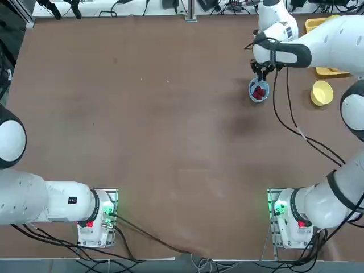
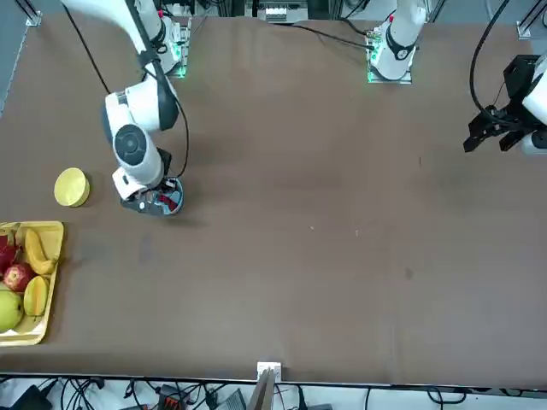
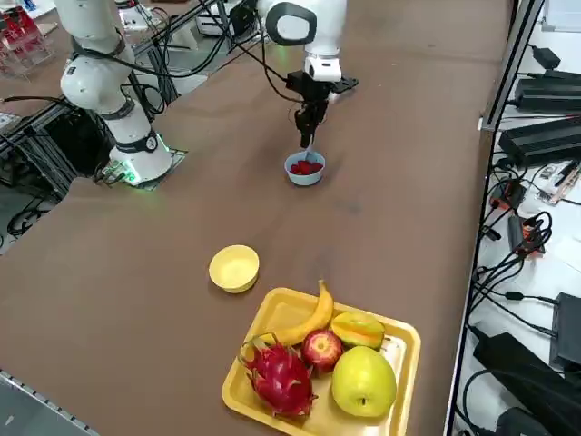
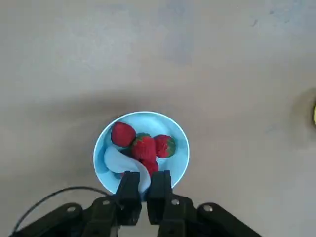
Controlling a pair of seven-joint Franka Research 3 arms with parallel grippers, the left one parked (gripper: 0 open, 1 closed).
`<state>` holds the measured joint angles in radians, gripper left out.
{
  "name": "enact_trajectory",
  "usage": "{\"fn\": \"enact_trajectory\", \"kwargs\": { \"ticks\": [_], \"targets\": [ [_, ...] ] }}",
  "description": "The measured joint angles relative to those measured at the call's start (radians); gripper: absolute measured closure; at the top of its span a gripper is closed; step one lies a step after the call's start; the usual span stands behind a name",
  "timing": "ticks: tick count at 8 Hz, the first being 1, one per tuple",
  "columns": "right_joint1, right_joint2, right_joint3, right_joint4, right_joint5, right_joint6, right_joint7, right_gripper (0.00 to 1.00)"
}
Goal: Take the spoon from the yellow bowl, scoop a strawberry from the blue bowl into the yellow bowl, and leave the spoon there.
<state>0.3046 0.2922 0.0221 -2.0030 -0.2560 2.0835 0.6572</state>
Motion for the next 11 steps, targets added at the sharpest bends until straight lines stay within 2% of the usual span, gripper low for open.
{"fn": "enact_trajectory", "kwargs": {
  "ticks": [6,9,11],
  "targets": [
    [0.018,0.008,-0.003,0.007,-0.029,-0.019,0.088,0.89],
    [0.048,0.023,0.000,0.014,-0.118,-0.055,0.151,0.89],
    [0.067,0.029,0.000,0.026,-0.134,-0.068,0.167,0.89]
  ]
}}
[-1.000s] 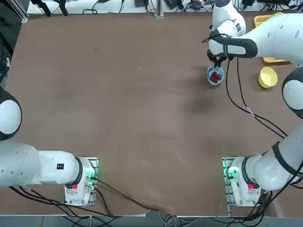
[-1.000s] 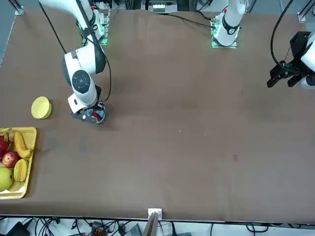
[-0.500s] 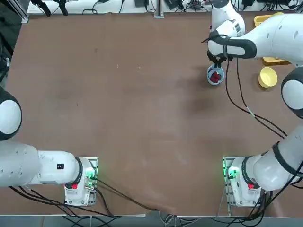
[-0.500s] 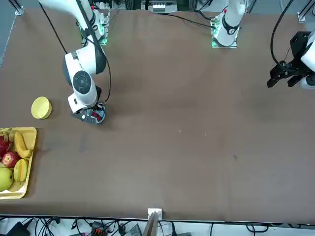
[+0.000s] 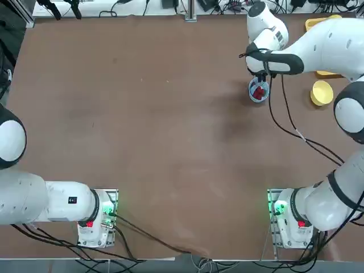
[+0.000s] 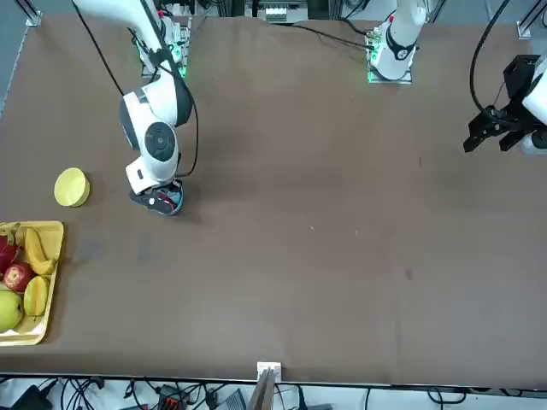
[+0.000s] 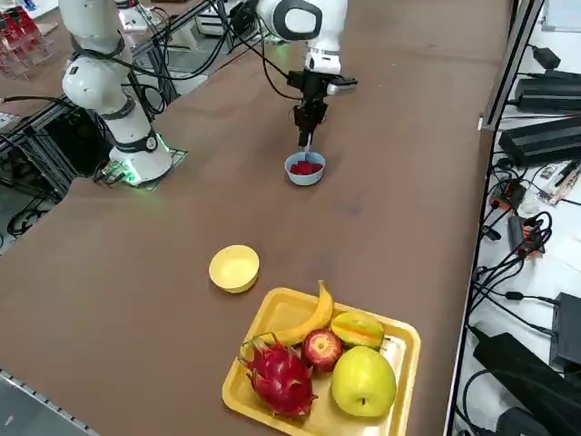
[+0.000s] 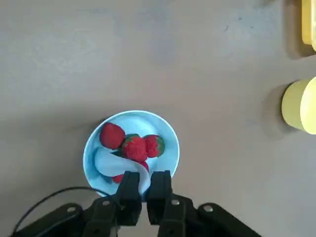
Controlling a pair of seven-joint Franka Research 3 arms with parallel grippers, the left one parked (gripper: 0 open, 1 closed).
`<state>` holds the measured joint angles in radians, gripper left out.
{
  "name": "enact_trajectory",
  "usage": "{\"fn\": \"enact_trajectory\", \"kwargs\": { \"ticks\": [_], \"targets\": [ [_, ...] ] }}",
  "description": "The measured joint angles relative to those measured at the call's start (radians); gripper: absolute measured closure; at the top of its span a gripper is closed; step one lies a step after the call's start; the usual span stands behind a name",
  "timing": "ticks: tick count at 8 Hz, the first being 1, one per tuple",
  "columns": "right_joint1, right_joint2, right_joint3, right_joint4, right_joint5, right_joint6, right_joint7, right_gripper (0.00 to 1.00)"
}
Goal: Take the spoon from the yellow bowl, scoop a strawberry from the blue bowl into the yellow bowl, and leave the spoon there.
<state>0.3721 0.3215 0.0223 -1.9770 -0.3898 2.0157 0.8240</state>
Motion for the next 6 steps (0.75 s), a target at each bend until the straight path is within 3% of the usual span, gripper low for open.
{"fn": "enact_trajectory", "kwargs": {
  "ticks": [6],
  "targets": [
    [0.081,0.031,0.002,0.043,-0.049,-0.067,0.111,0.89]
  ]
}}
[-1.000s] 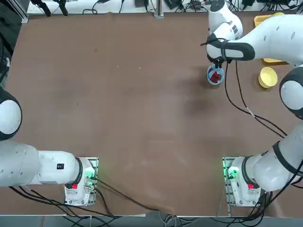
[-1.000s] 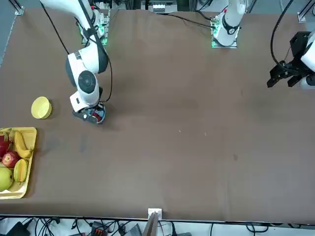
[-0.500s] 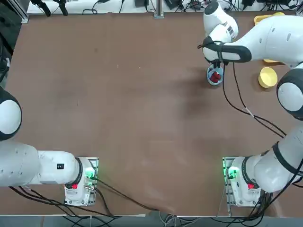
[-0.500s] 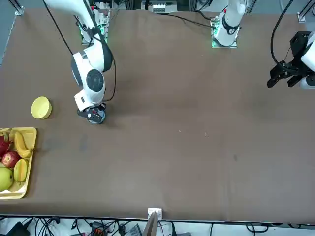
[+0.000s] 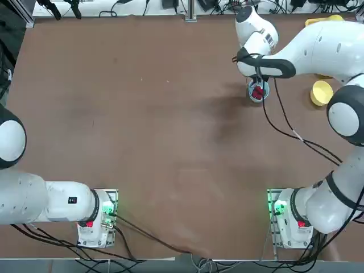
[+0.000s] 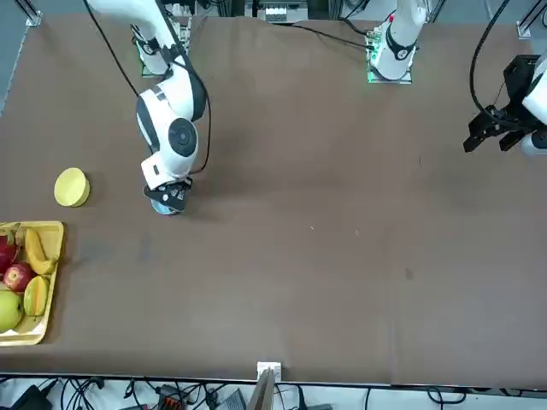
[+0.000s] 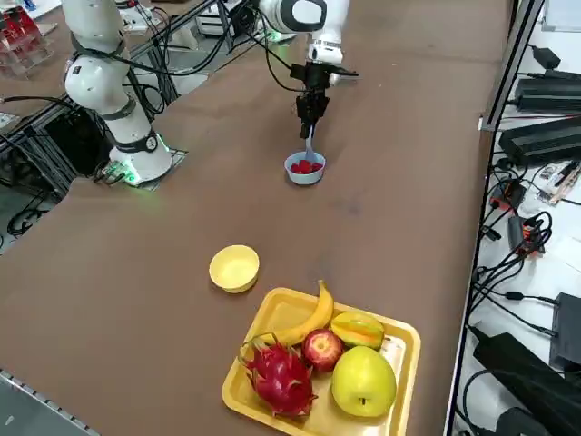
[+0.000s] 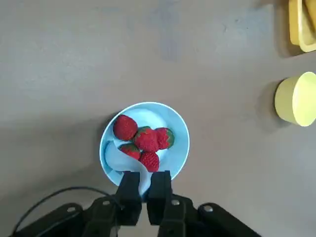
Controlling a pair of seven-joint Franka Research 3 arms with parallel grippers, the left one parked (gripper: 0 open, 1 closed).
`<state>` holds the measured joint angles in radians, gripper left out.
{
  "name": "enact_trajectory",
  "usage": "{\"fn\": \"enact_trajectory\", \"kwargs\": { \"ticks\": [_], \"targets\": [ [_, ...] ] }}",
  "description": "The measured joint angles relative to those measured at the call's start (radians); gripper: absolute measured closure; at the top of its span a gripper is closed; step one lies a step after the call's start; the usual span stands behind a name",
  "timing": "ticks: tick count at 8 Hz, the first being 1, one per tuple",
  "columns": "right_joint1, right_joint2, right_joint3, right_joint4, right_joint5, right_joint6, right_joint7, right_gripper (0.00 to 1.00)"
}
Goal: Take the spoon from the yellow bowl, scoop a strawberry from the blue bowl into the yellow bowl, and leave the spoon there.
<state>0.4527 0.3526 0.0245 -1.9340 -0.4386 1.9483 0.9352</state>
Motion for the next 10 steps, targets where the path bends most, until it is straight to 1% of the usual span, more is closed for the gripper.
{"fn": "enact_trajectory", "kwargs": {
  "ticks": [3,7,10],
  "targets": [
    [0.041,0.010,0.000,0.003,-0.039,-0.022,0.052,0.89],
    [0.088,0.077,0.000,0.081,-0.046,-0.132,0.070,0.89],
    [0.111,0.098,0.000,0.095,-0.083,-0.151,0.086,0.89]
  ]
}}
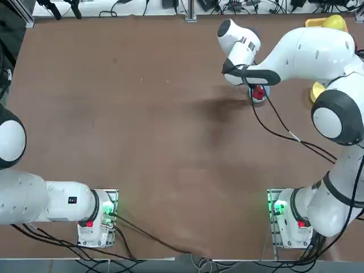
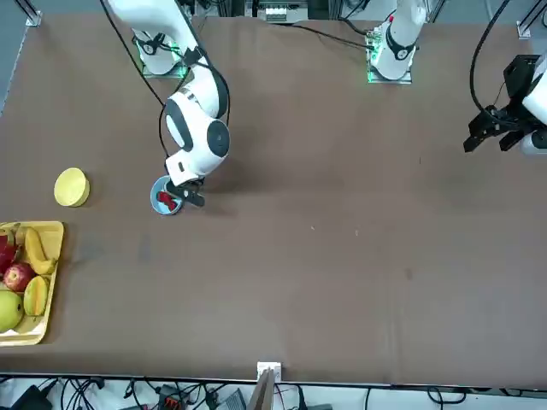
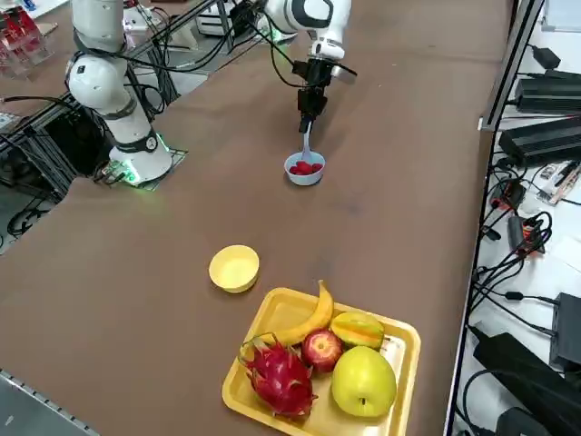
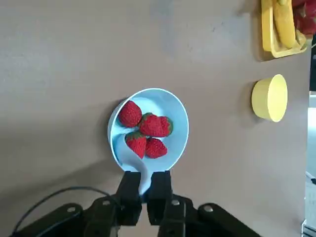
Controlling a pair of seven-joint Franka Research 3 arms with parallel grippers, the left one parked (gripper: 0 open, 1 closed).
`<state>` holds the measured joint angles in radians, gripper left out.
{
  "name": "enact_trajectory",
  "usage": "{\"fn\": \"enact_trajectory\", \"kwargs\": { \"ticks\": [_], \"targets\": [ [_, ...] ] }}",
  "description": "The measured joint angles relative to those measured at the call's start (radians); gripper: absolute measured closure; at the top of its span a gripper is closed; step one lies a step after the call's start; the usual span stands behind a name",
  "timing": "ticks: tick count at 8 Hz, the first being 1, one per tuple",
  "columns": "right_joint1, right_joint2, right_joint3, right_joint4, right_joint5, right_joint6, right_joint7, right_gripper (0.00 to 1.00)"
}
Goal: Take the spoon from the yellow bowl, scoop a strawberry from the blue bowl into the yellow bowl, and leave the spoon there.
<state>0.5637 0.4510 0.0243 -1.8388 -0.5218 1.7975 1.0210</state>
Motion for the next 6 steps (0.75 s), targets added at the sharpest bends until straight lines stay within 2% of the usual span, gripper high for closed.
{"fn": "enact_trajectory", "kwargs": {
  "ticks": [6],
  "targets": [
    [0.059,0.035,0.000,0.004,-0.080,-0.044,0.046,0.89]
  ]
}}
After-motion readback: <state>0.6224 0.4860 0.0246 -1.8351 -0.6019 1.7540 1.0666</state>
